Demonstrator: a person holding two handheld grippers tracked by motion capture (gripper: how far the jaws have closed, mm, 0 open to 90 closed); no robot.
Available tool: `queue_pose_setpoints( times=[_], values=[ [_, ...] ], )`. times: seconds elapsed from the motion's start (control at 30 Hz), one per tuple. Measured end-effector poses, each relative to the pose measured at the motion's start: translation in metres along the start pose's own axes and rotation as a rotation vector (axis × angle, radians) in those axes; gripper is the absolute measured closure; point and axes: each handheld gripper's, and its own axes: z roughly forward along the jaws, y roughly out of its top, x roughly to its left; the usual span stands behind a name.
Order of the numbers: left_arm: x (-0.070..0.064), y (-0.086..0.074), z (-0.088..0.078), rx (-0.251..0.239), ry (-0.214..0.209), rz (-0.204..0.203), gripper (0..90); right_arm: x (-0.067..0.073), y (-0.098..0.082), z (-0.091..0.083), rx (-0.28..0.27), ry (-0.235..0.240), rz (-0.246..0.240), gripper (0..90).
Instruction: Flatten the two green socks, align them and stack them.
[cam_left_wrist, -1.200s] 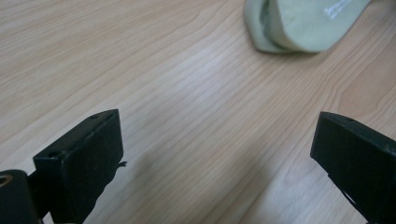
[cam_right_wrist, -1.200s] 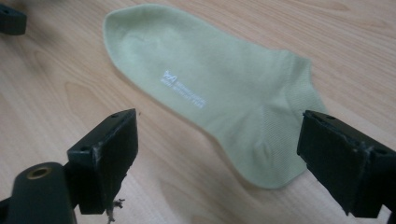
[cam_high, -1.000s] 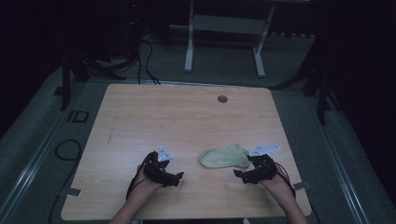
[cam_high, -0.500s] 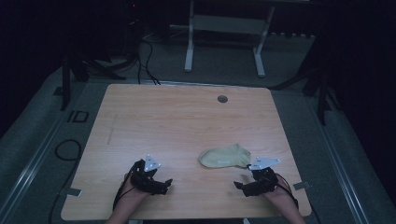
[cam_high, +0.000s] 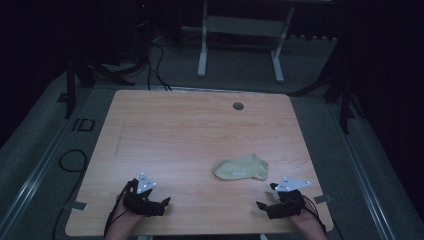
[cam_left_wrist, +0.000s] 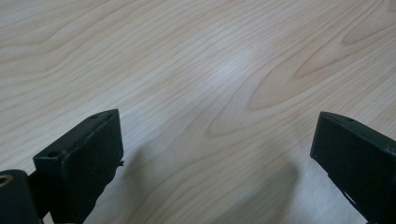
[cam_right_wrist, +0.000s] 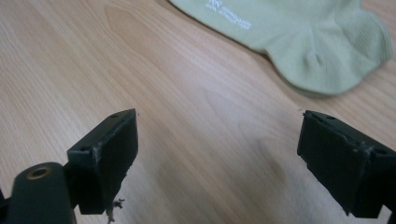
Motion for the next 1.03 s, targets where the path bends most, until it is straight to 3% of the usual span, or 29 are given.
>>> queue_pose_setpoints(
  times=[0.1, 0.43, 0.5, 0.7, 1.03],
  values=[
    [0.004, -0.004, -0.005, -0.006, -0.002, 0.009, 2.3, 0.000, -0.006, -0.002, 0.009, 0.001, 0.005, 12.2],
    [0.018, -0.022, -0.021, -0.025, 0.042, -0.034, 2.3, -0.005, -0.025, -0.016, -0.034, -0.033, 0.036, 12.3],
    [0.021, -0.026, -0.024, -0.031, 0.047, -0.041, 2.3, -0.006, -0.028, -0.018, -0.037, -0.061, 0.033, 12.3],
    [0.023, -0.028, -0.027, -0.040, 0.072, -0.042, 2.3, -0.009, -0.031, -0.024, -0.091, -0.067, 0.031, 12.4],
    [0.022, -0.030, -0.025, -0.036, 0.104, -0.036, 2.3, -0.011, -0.032, -0.024, -0.097, -0.084, 0.021, 13.2]
  ],
)
